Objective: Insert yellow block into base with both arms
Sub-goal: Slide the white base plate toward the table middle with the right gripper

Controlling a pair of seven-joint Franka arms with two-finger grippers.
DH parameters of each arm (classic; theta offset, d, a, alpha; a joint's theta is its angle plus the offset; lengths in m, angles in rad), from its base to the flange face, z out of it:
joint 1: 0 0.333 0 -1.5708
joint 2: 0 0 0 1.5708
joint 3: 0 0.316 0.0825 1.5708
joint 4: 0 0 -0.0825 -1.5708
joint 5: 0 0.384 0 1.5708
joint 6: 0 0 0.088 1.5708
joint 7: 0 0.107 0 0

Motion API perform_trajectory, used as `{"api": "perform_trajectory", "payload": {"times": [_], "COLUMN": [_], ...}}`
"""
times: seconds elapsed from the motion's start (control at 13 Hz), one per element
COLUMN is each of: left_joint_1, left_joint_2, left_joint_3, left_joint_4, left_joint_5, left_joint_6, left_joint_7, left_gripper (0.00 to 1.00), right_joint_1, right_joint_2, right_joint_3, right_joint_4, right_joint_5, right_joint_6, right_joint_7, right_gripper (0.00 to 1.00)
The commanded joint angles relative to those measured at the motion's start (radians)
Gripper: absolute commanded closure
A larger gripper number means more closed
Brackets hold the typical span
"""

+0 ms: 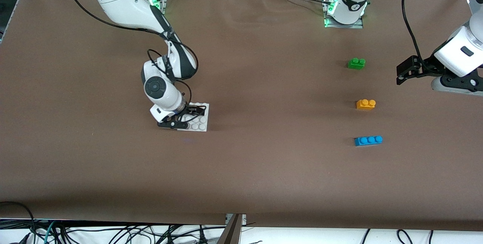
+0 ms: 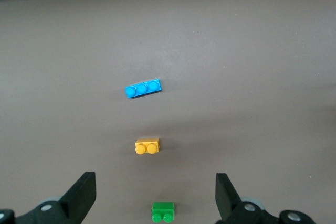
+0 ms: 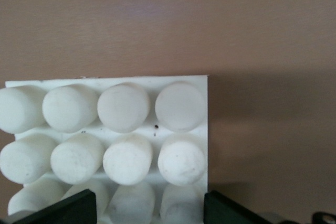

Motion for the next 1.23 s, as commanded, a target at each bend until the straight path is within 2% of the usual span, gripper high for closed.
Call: {"api": "perform_trajectory", "payload": {"times": [0.0, 0.46, 1.16], "left_joint_1": [-0.010, -0.009, -0.003], "left_joint_2": [-0.013, -0.013, -0.013], "left_joint_3": [0.015, 0.016, 0.020], "left_joint_4": [-0.003, -0.003, -0.003], "left_joint_5": [-0.022, -0.022, -0.022], "left_joint_6": [-0.006, -0.007, -0.015], "left_joint_7": [0.011, 0.013, 0.013], "left_gripper": [0.00, 0.00, 0.00], "right_joint_1": [0.056, 0.155, 0.228], "right_joint_2": [0.076, 0.096, 0.144], "right_joint_3": [0.005, 0.003, 0.005], "right_joint_4": [0.062, 0.117, 0.197], "right_joint_5": [0.025, 0.025, 0.025], "right_joint_6": [0.022, 0.021, 0.021], "right_joint_7": [0.064, 0.105, 0.199], "right_gripper": [0.00, 0.00, 0.00]}}
